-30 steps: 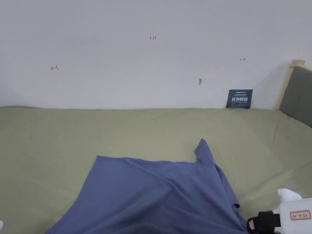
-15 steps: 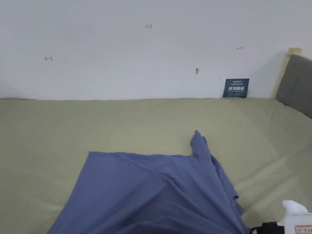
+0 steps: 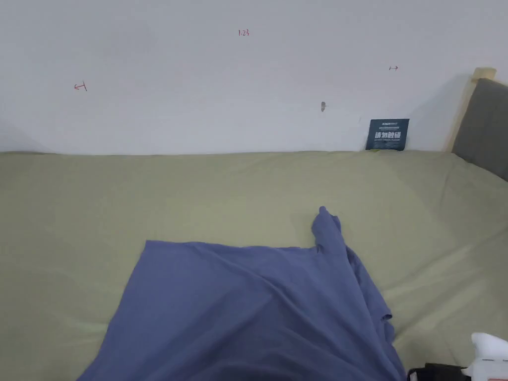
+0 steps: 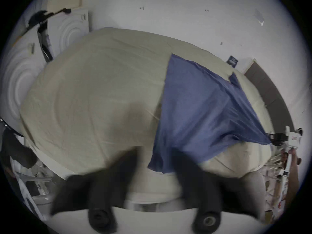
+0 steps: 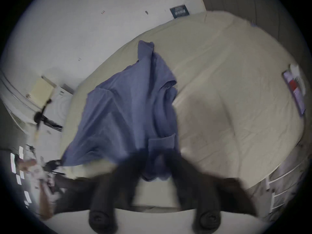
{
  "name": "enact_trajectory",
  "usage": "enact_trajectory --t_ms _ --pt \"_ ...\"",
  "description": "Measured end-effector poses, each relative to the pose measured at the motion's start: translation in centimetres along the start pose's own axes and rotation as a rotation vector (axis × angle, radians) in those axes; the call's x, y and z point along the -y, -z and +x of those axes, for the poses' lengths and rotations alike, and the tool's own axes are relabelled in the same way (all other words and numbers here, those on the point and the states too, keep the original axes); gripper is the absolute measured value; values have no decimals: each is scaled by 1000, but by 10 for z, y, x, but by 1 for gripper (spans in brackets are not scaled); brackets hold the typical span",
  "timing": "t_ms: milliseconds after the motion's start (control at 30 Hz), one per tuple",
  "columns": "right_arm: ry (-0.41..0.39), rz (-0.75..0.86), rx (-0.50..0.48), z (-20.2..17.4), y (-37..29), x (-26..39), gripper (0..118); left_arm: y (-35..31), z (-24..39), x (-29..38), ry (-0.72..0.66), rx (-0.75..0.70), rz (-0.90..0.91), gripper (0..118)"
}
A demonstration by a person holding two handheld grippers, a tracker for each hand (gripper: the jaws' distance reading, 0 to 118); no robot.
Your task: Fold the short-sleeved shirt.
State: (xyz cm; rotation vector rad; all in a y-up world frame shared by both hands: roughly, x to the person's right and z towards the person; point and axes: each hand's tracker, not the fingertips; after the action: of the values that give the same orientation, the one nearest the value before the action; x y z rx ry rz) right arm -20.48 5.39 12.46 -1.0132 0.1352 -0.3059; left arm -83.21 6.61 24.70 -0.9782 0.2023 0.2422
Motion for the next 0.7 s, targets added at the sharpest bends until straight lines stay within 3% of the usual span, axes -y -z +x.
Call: enact_trajectory --t_ms 33,67,100,167,233,367,467,700 --pt "-36 30 81 -5 2 2 85 5 0 2 4 -19 -38 112" --pt "-71 89 81 -6 0 6 105 2 -5 6 -22 39 21 117" --pt "-100 153 92 -8 -7 9 108 5 -7 12 -68 102 25 111" --pt "-90 201 102 -13 -18 12 108 4 -12 19 -171 131 40 111" --pt "-74 247 25 -19 -33 17 108 -16 -6 18 -206 122 109 111" --pt "-53 282 -114 -35 -63 29 108 -21 4 20 -119 -29 135 111" --pt "-94 329 -192 -53 -82 46 108 -3 13 20 -48 -66 75 112" --pt "-204 327 -267 -88 -110 73 108 31 31 22 6 -97 20 111"
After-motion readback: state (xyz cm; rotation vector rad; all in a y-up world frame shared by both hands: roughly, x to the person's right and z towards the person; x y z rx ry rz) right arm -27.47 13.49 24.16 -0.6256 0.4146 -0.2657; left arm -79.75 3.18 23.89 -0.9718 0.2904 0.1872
